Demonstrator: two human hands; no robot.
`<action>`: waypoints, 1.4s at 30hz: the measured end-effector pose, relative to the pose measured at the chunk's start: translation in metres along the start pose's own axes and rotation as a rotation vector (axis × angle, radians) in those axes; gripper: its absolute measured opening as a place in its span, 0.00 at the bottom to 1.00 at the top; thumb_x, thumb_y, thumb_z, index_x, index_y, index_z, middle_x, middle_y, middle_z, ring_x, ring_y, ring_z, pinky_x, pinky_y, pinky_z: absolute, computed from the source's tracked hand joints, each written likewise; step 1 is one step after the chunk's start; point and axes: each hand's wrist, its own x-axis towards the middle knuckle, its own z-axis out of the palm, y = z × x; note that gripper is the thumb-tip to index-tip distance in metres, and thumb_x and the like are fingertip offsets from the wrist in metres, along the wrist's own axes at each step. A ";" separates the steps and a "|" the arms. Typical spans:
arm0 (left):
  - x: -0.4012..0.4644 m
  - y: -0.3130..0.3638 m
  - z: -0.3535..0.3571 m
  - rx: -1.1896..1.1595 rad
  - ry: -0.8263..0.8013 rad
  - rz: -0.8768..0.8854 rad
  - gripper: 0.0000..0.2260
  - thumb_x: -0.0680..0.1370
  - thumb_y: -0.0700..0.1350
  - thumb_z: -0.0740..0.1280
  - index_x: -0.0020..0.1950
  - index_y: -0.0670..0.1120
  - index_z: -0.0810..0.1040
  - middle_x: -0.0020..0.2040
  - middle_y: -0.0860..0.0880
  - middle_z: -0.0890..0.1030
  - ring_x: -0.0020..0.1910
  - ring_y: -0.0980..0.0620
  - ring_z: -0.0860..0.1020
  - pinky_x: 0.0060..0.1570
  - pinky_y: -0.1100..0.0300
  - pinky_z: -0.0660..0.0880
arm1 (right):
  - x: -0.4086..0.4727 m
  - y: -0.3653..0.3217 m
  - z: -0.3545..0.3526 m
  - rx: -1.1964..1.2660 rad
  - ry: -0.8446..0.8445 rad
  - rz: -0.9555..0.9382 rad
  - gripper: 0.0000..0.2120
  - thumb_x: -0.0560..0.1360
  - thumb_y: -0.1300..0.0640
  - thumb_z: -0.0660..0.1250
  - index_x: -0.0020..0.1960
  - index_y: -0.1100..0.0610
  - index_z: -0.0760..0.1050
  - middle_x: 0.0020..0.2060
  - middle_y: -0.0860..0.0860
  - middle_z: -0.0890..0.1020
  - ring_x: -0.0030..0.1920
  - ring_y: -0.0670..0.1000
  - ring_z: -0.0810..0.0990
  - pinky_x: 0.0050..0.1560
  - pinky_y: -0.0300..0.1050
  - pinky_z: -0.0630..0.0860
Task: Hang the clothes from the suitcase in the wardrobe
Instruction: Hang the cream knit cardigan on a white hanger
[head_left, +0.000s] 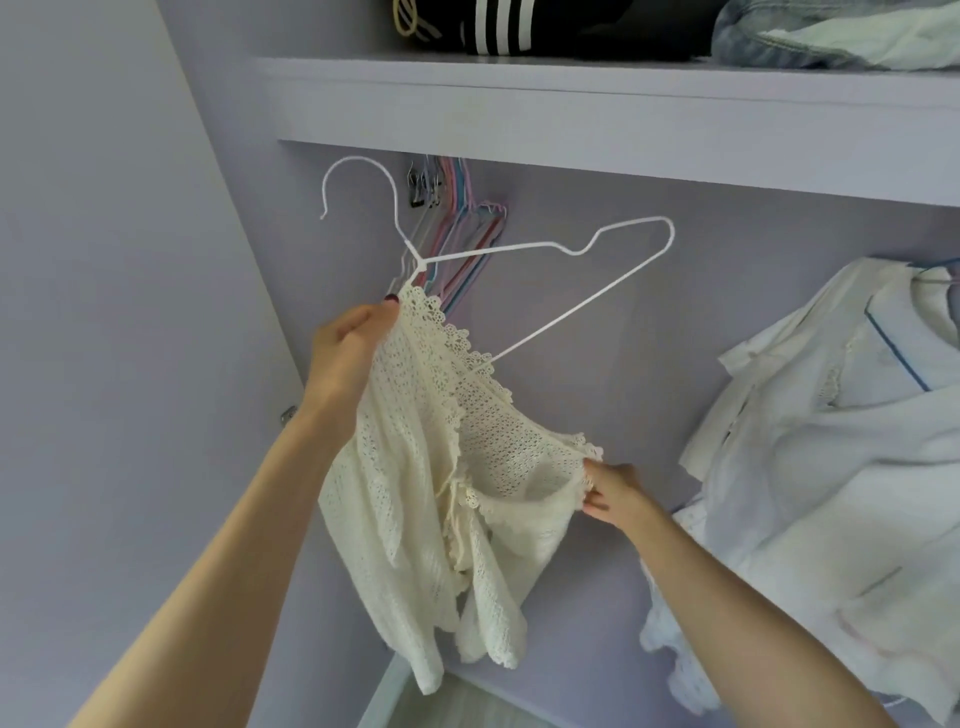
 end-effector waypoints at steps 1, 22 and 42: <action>0.000 -0.003 -0.001 0.002 0.015 -0.011 0.06 0.77 0.47 0.66 0.40 0.55 0.79 0.48 0.57 0.79 0.61 0.53 0.73 0.67 0.53 0.64 | -0.001 -0.005 -0.012 0.130 -0.037 0.050 0.13 0.79 0.60 0.62 0.61 0.66 0.70 0.52 0.61 0.74 0.57 0.60 0.76 0.53 0.53 0.76; -0.005 -0.046 0.021 0.446 -0.210 0.025 0.09 0.77 0.48 0.65 0.50 0.45 0.82 0.47 0.51 0.80 0.52 0.51 0.76 0.53 0.61 0.65 | -0.015 -0.069 -0.085 0.236 0.012 -0.187 0.09 0.72 0.73 0.64 0.38 0.62 0.75 0.21 0.51 0.80 0.25 0.50 0.80 0.37 0.45 0.75; -0.010 -0.062 0.047 0.707 -0.211 0.169 0.11 0.79 0.49 0.62 0.43 0.46 0.79 0.37 0.45 0.82 0.36 0.47 0.78 0.41 0.62 0.70 | -0.093 -0.097 -0.044 0.125 0.183 -0.721 0.19 0.75 0.56 0.68 0.26 0.54 0.77 0.21 0.46 0.66 0.24 0.47 0.62 0.29 0.40 0.62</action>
